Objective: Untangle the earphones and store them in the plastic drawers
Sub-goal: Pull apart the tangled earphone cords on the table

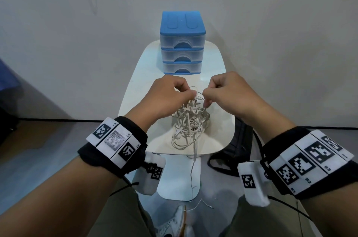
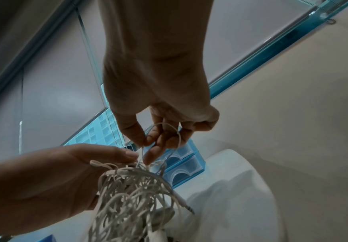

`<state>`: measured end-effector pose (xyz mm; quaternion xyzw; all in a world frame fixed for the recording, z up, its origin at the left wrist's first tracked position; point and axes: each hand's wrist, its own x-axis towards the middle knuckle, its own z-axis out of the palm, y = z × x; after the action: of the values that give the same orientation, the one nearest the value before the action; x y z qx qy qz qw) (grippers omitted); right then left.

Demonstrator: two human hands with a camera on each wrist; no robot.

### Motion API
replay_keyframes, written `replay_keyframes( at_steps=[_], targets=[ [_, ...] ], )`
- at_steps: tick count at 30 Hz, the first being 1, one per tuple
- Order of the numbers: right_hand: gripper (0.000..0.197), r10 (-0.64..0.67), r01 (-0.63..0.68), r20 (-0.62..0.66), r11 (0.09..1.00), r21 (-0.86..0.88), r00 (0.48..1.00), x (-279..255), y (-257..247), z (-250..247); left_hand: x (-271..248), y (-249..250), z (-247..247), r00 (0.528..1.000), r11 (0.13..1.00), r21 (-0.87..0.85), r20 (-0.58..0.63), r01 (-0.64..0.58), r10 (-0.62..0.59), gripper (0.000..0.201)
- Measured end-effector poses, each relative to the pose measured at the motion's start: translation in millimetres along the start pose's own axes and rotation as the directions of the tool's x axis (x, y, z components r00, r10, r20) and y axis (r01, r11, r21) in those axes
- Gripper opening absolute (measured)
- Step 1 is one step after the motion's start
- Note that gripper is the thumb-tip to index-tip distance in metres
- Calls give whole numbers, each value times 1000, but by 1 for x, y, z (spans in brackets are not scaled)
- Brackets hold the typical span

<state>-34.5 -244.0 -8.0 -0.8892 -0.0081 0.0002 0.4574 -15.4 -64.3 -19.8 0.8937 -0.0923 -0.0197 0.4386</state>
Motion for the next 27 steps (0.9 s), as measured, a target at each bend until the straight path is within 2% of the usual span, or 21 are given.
replay_keyframes(
  at_steps=[6, 12, 17, 20, 21, 22, 24, 27],
  targets=[
    [5, 72, -70, 117, 997, -21, 991, 1, 5, -1, 2, 5, 0, 1000, 999, 28, 8, 23, -24, 20],
    [22, 158, -148, 120, 985, -85, 980, 6, 6, -2, 0, 2, 2, 999, 999, 17, 10, 37, -37, 20],
    [15, 87, -66, 147, 988, -140, 985, 8, 14, -1, -1, 2, 3, 1000, 997, 68, 20, -22, 21, 4],
    [15, 36, -20, 109, 989, -146, 993, 8, 16, 2, -1, 1, 1, 988, 989, 75, 95, -128, 121, 47],
    [15, 19, -6, 90, 989, -146, 996, 7, 15, 3, -2, 1, 0, 982, 984, 89, 123, -156, 144, 54],
    [17, 3, 8, 67, 989, -150, 998, 7, 15, 5, -2, 2, 0, 977, 980, 98, 143, -170, 155, 54],
    [20, -21, 22, 9, 987, -159, 1000, 7, 14, 7, -1, 1, 1, 977, 979, 116, 148, -170, 152, 40],
    [22, -9, -1, -67, 989, -148, 998, 9, 12, 6, 0, -1, 0, 986, 986, 97, 108, -136, 126, 22]
  ],
)
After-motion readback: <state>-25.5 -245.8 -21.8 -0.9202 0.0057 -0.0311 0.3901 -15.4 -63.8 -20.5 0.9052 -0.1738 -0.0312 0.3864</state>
